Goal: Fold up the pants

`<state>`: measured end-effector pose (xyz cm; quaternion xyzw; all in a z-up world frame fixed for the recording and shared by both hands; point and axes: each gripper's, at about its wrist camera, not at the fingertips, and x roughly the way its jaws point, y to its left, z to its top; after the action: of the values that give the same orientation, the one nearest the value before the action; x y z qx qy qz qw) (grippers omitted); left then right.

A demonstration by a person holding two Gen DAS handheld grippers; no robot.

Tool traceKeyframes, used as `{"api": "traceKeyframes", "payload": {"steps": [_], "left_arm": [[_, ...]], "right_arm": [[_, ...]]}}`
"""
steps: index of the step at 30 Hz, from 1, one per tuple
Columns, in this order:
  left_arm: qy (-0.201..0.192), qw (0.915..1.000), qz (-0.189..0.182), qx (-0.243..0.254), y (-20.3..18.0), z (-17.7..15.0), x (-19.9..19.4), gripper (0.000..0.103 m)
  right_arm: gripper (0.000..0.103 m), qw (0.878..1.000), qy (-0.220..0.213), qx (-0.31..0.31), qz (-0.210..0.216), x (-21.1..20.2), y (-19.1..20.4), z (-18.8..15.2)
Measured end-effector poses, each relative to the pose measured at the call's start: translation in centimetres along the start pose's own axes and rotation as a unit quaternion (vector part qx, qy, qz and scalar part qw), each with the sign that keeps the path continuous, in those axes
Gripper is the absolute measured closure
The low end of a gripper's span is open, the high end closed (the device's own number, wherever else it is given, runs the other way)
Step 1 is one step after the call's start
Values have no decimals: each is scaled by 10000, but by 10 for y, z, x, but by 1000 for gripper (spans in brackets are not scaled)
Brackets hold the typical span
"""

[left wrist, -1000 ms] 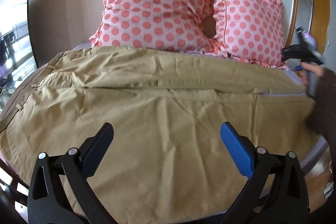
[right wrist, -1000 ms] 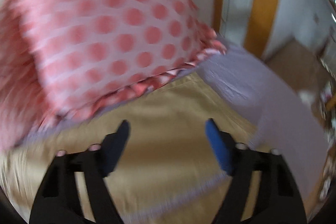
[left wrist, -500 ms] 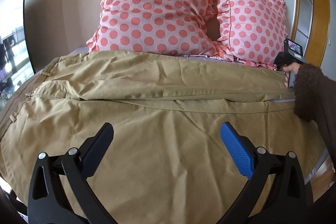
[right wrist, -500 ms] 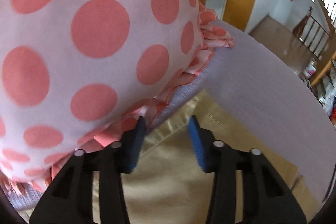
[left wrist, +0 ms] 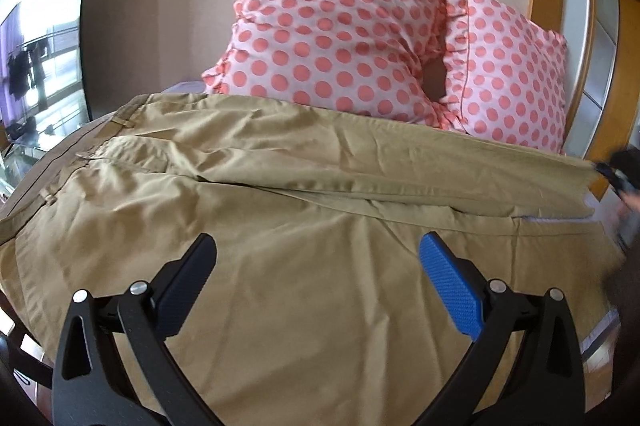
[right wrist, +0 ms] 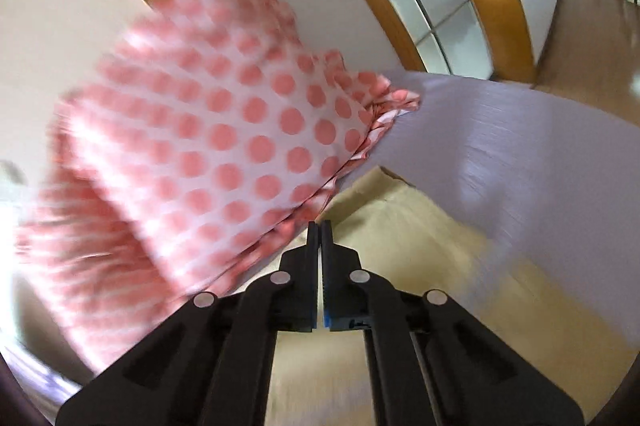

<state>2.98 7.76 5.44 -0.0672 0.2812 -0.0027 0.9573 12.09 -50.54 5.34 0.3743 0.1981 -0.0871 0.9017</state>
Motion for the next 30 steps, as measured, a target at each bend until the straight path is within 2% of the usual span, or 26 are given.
{"api": "traceKeyframes", "payload": {"steps": [2, 3, 6, 7, 10, 12, 13, 16, 19, 21, 27, 30], "left_arm": [[-74, 10000, 4, -63, 5, 3, -4, 2], [-107, 9999, 4, -111, 8, 6, -6, 2], [-168, 9994, -129, -259, 14, 15, -10, 2], [-186, 9993, -175, -289, 15, 18, -12, 2], [-263, 9990, -195, -300, 16, 22, -21, 2], [-306, 9989, -207, -297, 17, 20, -25, 2], [-305, 9988, -235, -313, 17, 20, -26, 2], [-189, 9984, -327, -416, 20, 18, -25, 2], [-113, 9985, -318, -432, 20, 17, -25, 2], [-110, 9989, -248, -394, 21, 15, -26, 2], [-71, 9985, -201, -494, 26, 18, -20, 2], [20, 9978, -296, -600, 30, 23, -12, 2]], "right_arm": [[103, 10000, -27, 69, 57, -41, -8, -22], [103, 9999, 4, 135, -48, -62, -22, -39], [102, 9988, 306, 368, -139, -76, -49, -59], [101, 9971, 563, 494, -114, -72, -55, -63], [85, 9911, 1036, 841, -18, -69, -61, -69], [62, 9892, 1163, 851, 274, -63, -52, -73], [58, 9873, 1265, 851, 439, -60, -47, -76], [57, 9762, 1736, 1020, 807, -34, -32, -90], [57, 9674, 2058, 1290, 712, -5, -28, -106], [64, 9671, 1925, 1566, 555, 3, -33, -113], [64, 9654, 979, 2413, 123, -8, -47, -108], [64, 9651, 626, 2543, 17, -8, -49, -104]]}}
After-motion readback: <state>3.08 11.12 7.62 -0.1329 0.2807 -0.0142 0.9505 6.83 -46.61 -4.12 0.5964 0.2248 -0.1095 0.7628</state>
